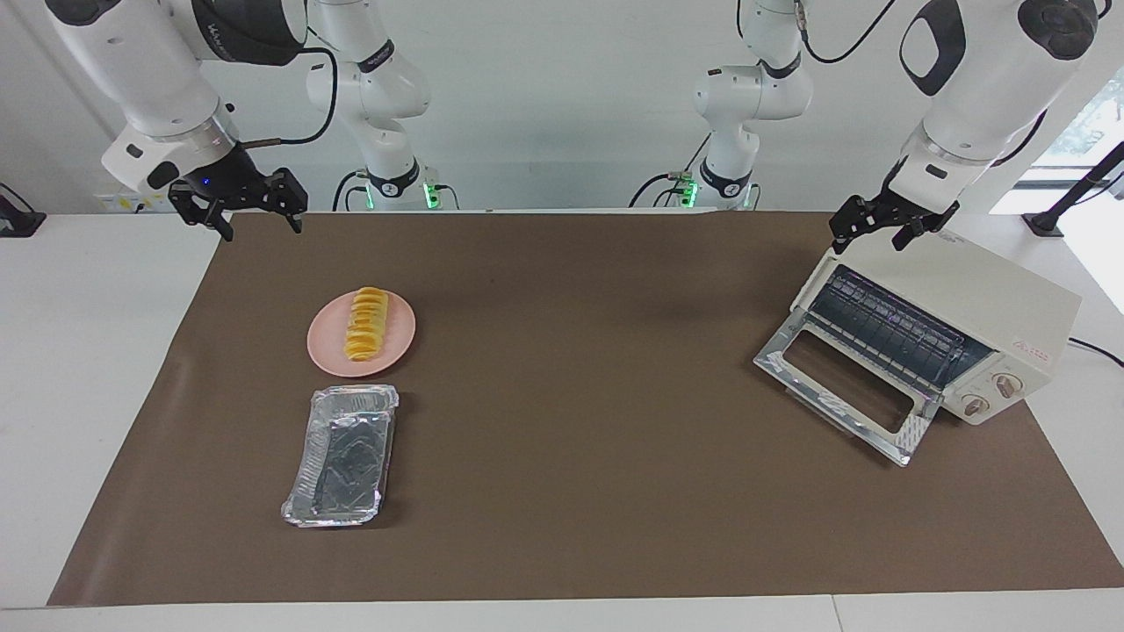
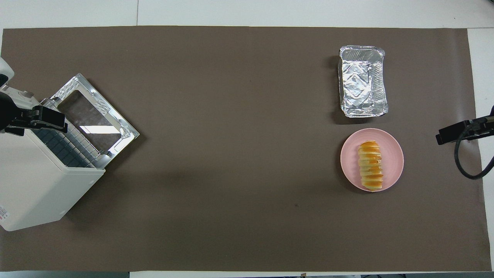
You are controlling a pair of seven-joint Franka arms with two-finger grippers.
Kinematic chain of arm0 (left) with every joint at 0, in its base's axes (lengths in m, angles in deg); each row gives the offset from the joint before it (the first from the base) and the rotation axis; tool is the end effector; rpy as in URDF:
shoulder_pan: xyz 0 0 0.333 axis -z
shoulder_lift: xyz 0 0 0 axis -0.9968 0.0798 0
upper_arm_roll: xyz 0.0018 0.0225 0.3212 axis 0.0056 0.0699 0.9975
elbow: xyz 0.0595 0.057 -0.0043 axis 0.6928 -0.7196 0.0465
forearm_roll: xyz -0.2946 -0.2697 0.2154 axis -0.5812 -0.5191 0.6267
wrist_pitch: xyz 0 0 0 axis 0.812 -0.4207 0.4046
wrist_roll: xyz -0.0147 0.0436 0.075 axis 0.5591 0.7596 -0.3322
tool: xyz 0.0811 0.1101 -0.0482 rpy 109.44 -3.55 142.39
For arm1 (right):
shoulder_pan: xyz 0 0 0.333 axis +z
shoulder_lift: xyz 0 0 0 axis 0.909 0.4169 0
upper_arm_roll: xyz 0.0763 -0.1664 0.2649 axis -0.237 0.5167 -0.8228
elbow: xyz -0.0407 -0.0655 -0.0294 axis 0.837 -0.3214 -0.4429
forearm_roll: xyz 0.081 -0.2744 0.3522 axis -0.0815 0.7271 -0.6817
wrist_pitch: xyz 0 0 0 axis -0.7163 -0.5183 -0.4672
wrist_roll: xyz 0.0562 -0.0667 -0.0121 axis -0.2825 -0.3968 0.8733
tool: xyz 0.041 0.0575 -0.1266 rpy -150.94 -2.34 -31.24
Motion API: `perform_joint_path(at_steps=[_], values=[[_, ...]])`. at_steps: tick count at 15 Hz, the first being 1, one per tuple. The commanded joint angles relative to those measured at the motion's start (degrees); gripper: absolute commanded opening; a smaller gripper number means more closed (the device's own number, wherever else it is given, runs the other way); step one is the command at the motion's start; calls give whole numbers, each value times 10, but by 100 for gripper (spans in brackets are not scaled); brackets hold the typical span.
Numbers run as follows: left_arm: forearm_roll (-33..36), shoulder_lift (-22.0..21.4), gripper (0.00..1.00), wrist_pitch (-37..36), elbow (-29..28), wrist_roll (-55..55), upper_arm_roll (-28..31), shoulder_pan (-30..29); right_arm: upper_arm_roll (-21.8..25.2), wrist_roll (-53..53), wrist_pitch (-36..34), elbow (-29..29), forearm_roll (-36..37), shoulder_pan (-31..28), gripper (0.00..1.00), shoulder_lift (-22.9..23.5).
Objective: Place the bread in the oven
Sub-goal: 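Reach the right gripper toward the bread roll on the pink plate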
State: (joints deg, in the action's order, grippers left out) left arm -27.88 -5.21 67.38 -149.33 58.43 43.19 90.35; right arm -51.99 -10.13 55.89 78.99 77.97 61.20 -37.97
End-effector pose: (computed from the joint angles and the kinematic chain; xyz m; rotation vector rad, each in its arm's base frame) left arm 0.6016 -0.0348 0.5564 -3.1358 0.0251 0.1274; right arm 0.5840 -0.0368 0.5665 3.1246 0.2116 -0.1741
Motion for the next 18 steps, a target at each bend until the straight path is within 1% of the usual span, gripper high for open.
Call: perform_joint_path(at_steps=[1,6,8,9,10,13,15,16,18], values=[[1,3,100,4,8,0,-1,-1,-4,12,4,2,-2,-10,100,-1],[0,3,100,4,7,0,-1,-1,-4,14,4,7,-1,-9,100,-3],[0,3,100,6,6,0,-1,-1,-5,10,6,31,-2,-6,100,-15],[1,3,100,4,6,-1,-1,-1,-6,5,18,61,-2,-1,100,-28],[0,3,100,5,6,-1,-1,-1,-9,0,52,104,-2,0,100,-47],[1,2,100,4,6,-1,-1,0,-12,-27,166,256,-8,17,100,-113],[0,2,100,4,6,-1,-1,0,-13,-42,206,306,-9,18,100,-124],[1,3,100,4,6,-1,-1,0,-16,-43,217,320,-10,18,100,-120],[1,2,100,4,6,-1,-1,0,-16,-42,271,367,-10,18,100,-115]])
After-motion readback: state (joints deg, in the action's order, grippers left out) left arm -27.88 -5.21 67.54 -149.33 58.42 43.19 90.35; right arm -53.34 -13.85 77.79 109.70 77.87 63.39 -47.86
